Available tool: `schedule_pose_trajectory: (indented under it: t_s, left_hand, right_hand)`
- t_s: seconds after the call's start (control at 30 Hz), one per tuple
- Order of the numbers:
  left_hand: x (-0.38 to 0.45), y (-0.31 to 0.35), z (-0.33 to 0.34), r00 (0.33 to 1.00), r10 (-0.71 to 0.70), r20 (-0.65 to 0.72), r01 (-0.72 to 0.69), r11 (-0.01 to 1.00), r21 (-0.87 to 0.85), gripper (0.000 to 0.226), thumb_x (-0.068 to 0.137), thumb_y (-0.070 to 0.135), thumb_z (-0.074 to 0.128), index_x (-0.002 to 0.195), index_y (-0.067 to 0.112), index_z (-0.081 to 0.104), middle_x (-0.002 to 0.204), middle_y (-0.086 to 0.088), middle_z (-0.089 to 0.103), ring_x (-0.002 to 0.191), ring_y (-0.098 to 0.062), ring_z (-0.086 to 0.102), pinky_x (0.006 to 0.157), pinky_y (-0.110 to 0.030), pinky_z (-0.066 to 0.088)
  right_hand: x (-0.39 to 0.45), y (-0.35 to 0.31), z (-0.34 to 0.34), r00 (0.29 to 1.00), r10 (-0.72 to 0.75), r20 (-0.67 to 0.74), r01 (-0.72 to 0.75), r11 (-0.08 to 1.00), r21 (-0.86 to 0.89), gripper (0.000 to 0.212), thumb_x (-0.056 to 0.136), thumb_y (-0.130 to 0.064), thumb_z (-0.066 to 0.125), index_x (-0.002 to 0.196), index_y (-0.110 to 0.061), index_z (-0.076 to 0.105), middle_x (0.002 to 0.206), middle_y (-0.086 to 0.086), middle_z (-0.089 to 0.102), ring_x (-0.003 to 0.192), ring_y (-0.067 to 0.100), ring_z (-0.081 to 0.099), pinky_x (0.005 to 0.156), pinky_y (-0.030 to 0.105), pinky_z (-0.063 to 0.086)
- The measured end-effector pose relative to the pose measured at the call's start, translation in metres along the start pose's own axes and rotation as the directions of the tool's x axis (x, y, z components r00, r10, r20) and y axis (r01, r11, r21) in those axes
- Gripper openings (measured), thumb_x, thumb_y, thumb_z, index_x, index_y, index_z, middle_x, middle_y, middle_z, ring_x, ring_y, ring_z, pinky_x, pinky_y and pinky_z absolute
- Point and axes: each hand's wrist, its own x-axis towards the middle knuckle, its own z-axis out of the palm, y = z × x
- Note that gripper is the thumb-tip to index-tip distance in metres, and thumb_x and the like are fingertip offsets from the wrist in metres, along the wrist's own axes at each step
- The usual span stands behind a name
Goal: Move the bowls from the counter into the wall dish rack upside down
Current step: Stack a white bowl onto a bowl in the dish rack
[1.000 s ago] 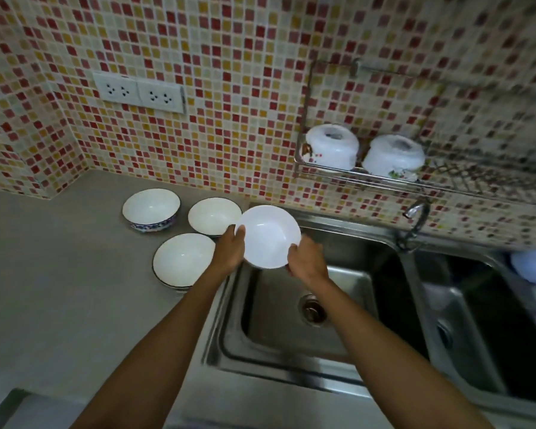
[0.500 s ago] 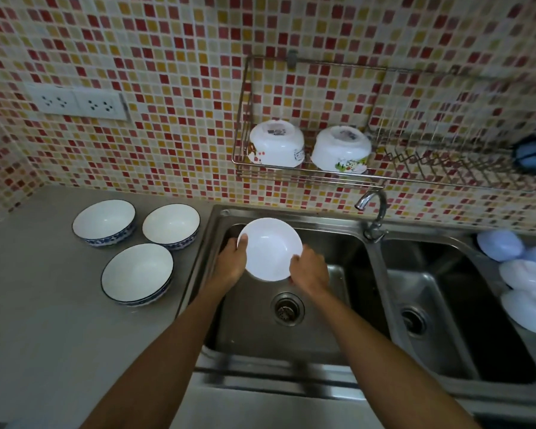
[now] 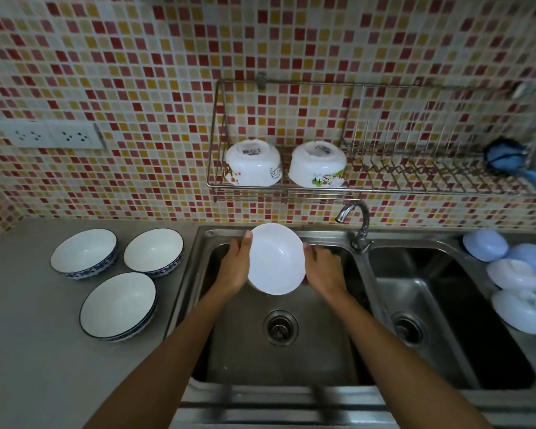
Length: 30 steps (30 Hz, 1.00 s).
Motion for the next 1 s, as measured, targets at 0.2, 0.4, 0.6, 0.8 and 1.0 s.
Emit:
schedule_pose_trajectory:
  t_s: [0.2,0.4,0.6,0.8,1.0]
  left_hand:
    - [0.009,0.028,-0.021,0.986,0.159,-0.051,-0.162,0.985,-0.051,0.063,0.084,0.075,0.022,0.127,0.035,0.044,0.118,0.002,0.06,0.105,-0.019,0.06,0.086,-0.038,0.051]
    - [0.024,0.078,-0.023,0.968,0.25,0.021,-0.241,0.95,-0.197,0.058,0.082,0.076,0.031,0.123,0.04,0.05,0.119,-0.003,0.065,0.108,-0.026,0.064,0.095,-0.057,0.049]
    - [0.035,0.136,-0.01,0.917,0.399,-0.018,-0.398,0.907,-0.138,0.042,0.095,0.06,0.019,0.124,0.04,0.042,0.116,0.004,0.06,0.1,-0.017,0.063,0.071,-0.025,0.053]
    - [0.054,0.182,0.01,0.811,0.575,-0.108,-0.581,0.814,-0.027,0.045,0.098,0.051,0.025,0.137,0.029,0.029,0.128,0.007,0.041,0.116,-0.014,0.046,0.069,-0.007,0.042]
    - [0.081,0.214,0.032,0.654,0.752,-0.075,-0.725,0.653,0.22,0.059,0.091,0.04,0.055,0.142,0.023,0.03,0.144,-0.007,0.03,0.127,-0.014,0.038,0.101,-0.024,0.036]
  right_hand:
    - [0.017,-0.037,-0.062,0.965,-0.167,-0.2,0.195,0.973,0.125,0.037,0.102,-0.028,0.038,0.089,-0.007,0.065,0.067,0.005,0.068,0.059,0.014,0.066,0.063,0.033,0.057]
    - [0.053,-0.068,-0.099,0.747,-0.423,-0.512,0.407,0.901,-0.15,0.033,0.101,-0.022,0.041,0.088,-0.004,0.066,0.077,0.008,0.065,0.064,0.012,0.055,0.06,0.017,0.039]
    - [0.081,-0.049,-0.104,0.731,-0.464,-0.5,0.309,0.879,-0.363,0.034,0.099,-0.021,0.043,0.12,-0.003,0.062,0.116,0.018,0.067,0.106,0.033,0.062,0.099,0.037,0.044]
    - [0.088,-0.034,-0.095,0.776,-0.484,-0.404,0.197,0.795,-0.574,0.059,0.102,-0.033,0.014,0.133,0.002,0.05,0.137,0.02,0.054,0.134,0.03,0.045,0.117,0.046,0.024]
    - [0.091,-0.033,-0.093,0.8,-0.452,-0.394,0.162,0.796,-0.583,0.056,0.102,-0.031,0.018,0.13,0.001,0.054,0.136,0.017,0.055,0.135,0.026,0.044,0.119,0.042,0.015]
